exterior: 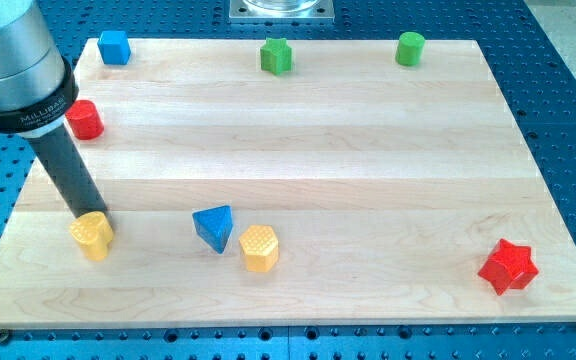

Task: Place the arm above the triangle

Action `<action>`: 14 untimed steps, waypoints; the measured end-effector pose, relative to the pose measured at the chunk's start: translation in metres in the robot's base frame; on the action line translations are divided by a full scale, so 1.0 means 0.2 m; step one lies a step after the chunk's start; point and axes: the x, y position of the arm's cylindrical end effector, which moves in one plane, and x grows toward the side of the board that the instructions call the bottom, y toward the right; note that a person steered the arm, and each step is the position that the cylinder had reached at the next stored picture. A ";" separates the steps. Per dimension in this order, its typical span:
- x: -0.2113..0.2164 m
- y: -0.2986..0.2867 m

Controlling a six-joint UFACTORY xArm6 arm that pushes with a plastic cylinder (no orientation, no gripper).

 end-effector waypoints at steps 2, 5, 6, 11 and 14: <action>-0.13 0.03; -0.13 0.27; -0.14 0.36; -0.18 0.63; -0.26 0.64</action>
